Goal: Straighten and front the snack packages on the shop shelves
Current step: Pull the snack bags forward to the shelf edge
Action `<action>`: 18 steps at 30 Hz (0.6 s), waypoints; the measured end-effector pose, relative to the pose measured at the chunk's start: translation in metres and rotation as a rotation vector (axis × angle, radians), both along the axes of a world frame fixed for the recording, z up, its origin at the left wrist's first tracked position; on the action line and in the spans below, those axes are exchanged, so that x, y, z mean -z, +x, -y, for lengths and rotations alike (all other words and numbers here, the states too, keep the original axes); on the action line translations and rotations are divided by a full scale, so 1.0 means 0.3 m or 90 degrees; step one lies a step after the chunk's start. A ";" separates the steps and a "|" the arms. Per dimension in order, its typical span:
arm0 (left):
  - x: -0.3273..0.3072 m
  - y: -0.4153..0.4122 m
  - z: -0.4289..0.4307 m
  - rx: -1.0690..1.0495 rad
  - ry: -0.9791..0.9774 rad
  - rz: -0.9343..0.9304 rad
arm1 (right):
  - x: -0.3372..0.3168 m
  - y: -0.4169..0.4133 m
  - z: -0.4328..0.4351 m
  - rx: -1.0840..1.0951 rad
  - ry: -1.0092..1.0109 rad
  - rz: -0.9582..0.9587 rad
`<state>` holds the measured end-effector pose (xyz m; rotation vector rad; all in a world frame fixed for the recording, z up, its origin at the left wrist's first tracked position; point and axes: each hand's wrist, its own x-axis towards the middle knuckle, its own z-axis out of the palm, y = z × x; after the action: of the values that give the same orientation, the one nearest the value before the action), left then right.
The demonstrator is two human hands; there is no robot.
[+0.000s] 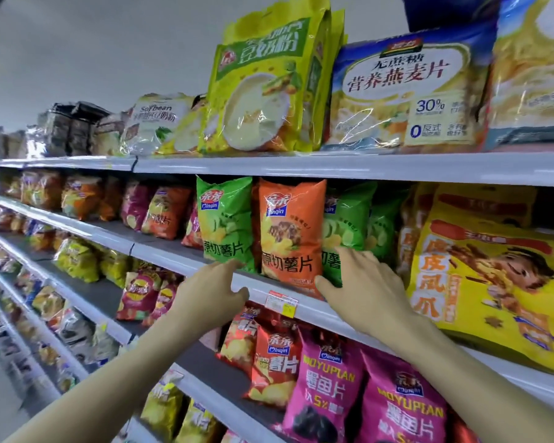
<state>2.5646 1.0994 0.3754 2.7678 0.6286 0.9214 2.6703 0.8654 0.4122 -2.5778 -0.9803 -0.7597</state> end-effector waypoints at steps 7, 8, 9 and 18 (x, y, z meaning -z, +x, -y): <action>-0.063 0.059 -0.177 -0.042 -0.072 0.086 | 0.009 0.109 -0.162 -0.142 0.207 -0.078; -0.069 0.071 -0.200 -0.038 -0.101 0.107 | 0.014 0.117 -0.178 -0.156 0.234 -0.084; -0.070 0.084 -0.223 -0.033 -0.127 0.125 | 0.020 0.123 -0.194 -0.165 0.252 -0.092; -0.068 0.270 -0.437 0.022 -0.378 0.287 | 0.043 0.159 -0.292 -0.149 0.373 -0.158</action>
<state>2.6455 1.2306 0.3957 1.9647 0.6395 1.0871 2.7180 0.9530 0.3992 -1.9553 -0.8109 -0.5438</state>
